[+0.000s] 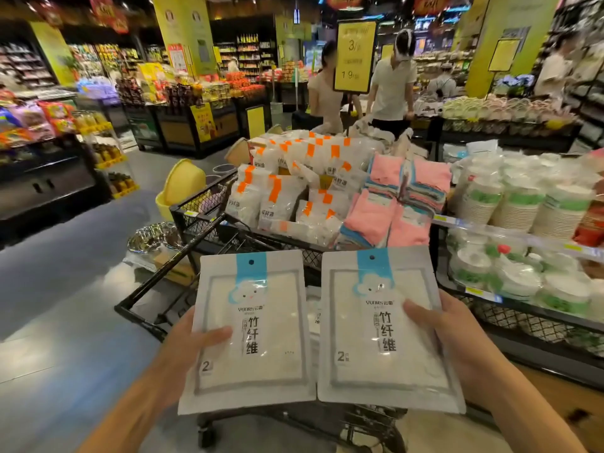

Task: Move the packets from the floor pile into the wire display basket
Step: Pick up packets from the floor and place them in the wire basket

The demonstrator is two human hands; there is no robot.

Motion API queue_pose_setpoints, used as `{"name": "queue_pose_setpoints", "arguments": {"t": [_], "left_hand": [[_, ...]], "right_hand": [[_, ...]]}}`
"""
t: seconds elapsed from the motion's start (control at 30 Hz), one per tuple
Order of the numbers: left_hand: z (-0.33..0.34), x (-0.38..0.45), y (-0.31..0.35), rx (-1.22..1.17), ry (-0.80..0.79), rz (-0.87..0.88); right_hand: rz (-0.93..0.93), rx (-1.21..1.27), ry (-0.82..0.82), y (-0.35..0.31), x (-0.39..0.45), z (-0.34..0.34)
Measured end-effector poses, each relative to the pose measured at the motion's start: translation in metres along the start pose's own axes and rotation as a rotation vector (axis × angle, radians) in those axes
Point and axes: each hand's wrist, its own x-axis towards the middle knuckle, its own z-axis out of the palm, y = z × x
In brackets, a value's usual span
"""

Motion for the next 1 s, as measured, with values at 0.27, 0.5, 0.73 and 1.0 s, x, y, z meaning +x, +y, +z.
{"name": "queue_pose_setpoints", "arguments": {"t": [0.27,0.5,0.73,1.0], "left_hand": [[-0.030,0.069,-0.003,0.023,0.018,-0.047],[-0.033,0.143,-0.021,-0.015,0.079,-0.111],[-0.039,0.218,-0.042,0.059,0.078,-0.233],[-0.031,0.313,-0.081,0.182,0.219,-0.361]], "right_hand": [[0.066,0.009,0.044,0.018,0.056,0.042],[0.097,0.020,0.102,0.052,0.140,0.045],[0.154,-0.003,0.161,0.104,0.224,0.036],[0.270,-0.071,0.262,0.147,0.296,0.042]]}}
